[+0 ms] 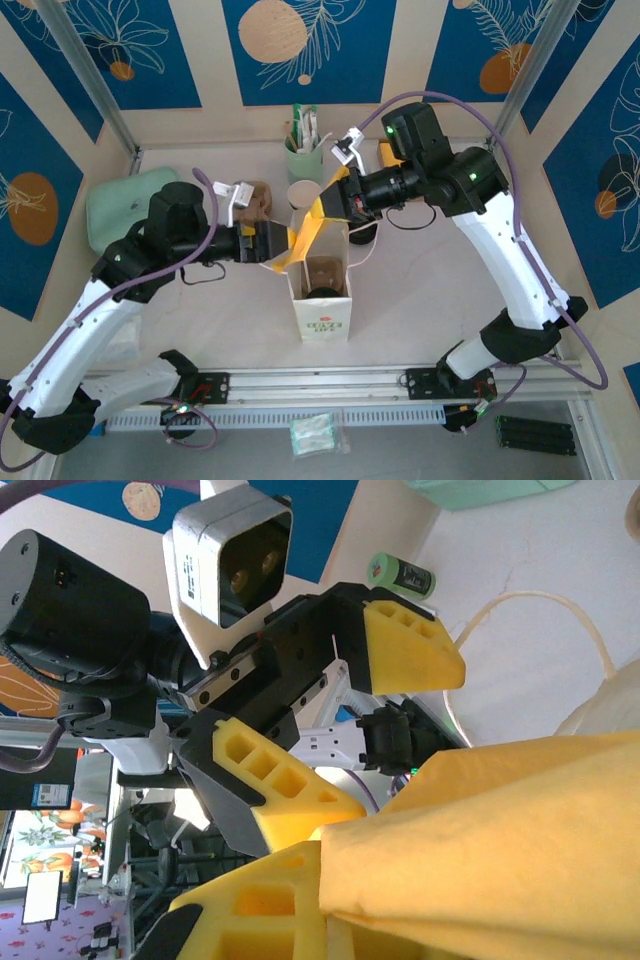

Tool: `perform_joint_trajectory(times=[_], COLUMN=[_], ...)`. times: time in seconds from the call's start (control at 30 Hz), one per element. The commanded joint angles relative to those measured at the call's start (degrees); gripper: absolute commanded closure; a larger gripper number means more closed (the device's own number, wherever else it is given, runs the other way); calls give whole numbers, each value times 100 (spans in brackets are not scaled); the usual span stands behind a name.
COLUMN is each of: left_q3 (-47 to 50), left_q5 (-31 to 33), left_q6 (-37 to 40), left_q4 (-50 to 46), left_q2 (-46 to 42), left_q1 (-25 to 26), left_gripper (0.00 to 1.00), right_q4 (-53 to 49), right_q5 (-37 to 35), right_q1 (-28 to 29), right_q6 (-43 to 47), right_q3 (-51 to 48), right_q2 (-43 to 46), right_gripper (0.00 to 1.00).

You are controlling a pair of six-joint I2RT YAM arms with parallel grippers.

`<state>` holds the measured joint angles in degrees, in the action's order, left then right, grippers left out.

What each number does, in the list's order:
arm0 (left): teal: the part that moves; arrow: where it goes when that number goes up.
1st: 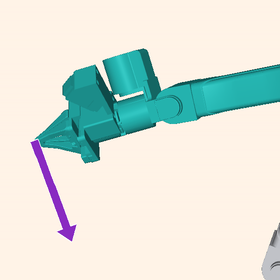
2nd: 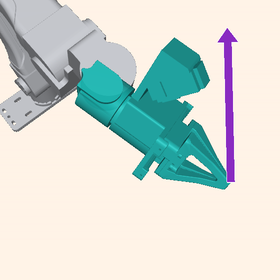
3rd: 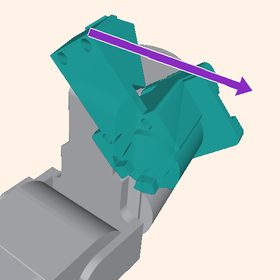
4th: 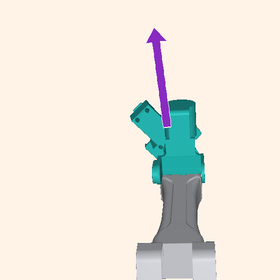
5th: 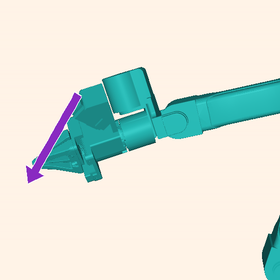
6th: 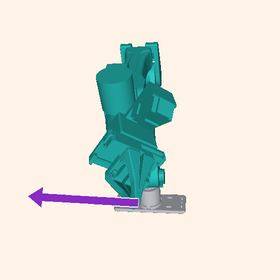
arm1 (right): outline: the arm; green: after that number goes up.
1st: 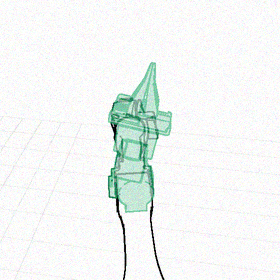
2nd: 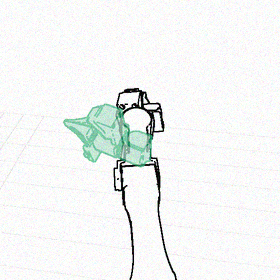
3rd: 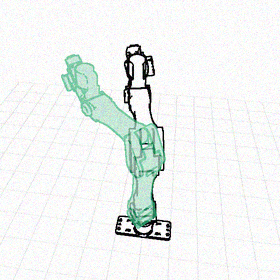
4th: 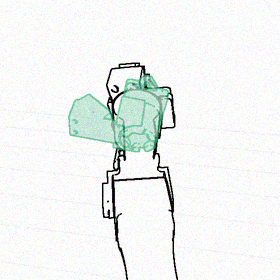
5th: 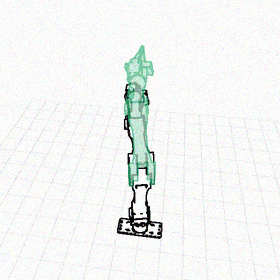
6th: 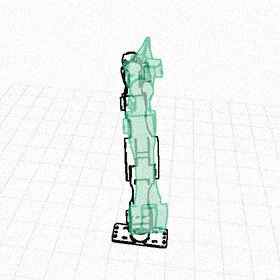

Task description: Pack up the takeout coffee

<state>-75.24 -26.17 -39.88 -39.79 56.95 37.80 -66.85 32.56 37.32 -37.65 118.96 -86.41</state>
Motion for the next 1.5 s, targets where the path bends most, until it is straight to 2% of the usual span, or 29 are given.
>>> perform_joint_trajectory(times=[0.0,0.2,0.83,1.07,1.33,1.47], left_q3=[1,-50,-59,95,336,391], left_q5=[-108,-176,-180,376,1723,1844], left_q6=[-64,-160,-450,-497,-640,-692], left_q4=[182,430,1147,1152,933,972], left_q2=[36,141,379,197,-319,-393], left_q1=[151,432,1157,1168,1161,1159], left_gripper=[1,1,1,1,1,1], right_q4=[-12,74,111,154,337,418], right_q5=[116,380,490,445,205,37], right_q1=[-205,-533,-677,-576,-266,-196], right_q6=[160,236,293,291,197,187], right_q3=[-142,-405,-475,-691,-1138,-1310], right_q2=[171,240,274,327,489,510], right_gripper=[100,100,100,100,100,100])
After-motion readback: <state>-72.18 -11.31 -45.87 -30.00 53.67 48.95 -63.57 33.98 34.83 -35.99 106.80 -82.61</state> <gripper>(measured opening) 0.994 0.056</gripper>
